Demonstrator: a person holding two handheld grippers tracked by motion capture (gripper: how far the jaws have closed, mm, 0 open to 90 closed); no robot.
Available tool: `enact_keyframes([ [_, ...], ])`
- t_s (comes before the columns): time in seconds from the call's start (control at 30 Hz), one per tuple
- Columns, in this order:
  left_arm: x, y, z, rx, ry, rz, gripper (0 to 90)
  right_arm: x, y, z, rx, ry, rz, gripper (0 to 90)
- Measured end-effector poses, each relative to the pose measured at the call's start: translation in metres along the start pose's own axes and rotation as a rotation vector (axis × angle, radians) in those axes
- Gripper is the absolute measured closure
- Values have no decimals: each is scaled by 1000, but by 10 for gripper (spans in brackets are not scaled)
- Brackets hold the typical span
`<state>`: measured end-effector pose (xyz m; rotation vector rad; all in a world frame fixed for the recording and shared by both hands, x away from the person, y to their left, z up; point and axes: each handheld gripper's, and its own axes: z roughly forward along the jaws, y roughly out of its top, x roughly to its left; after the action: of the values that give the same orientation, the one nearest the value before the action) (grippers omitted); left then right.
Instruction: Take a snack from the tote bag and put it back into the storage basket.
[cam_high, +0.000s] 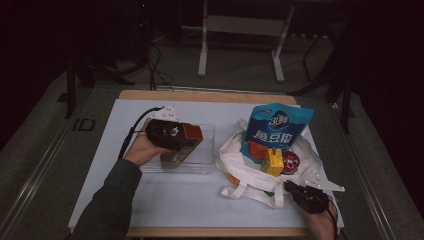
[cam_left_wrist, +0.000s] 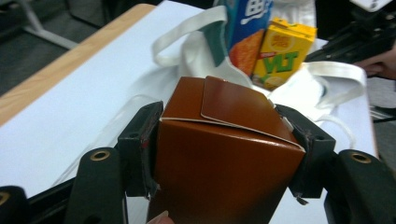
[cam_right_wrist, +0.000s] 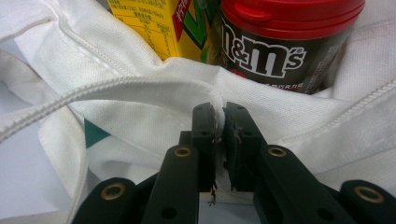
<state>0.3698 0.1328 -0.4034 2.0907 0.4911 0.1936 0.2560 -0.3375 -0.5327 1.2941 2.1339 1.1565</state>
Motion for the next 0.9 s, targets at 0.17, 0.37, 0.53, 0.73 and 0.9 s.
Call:
enact_keyframes([
  [0.17, -2, 6, 15, 15, -44, 7, 371, 0, 0, 0, 0, 1, 2, 826],
  [0.37, -3, 8, 28, 26, -73, 0, 368, 0, 0, 0, 0, 1, 2, 826],
  [0.53, -2, 9, 37, 33, -97, -20, 366, 0, 0, 0, 0, 0, -1, 826],
  [0.73, 5, 7, 43, 21, -114, -55, 363, 0, 0, 0, 0, 0, -1, 826],
  [0.9, 3, 7, 47, 30, -131, -50, 357, 0, 0, 0, 0, 0, -1, 826],
])
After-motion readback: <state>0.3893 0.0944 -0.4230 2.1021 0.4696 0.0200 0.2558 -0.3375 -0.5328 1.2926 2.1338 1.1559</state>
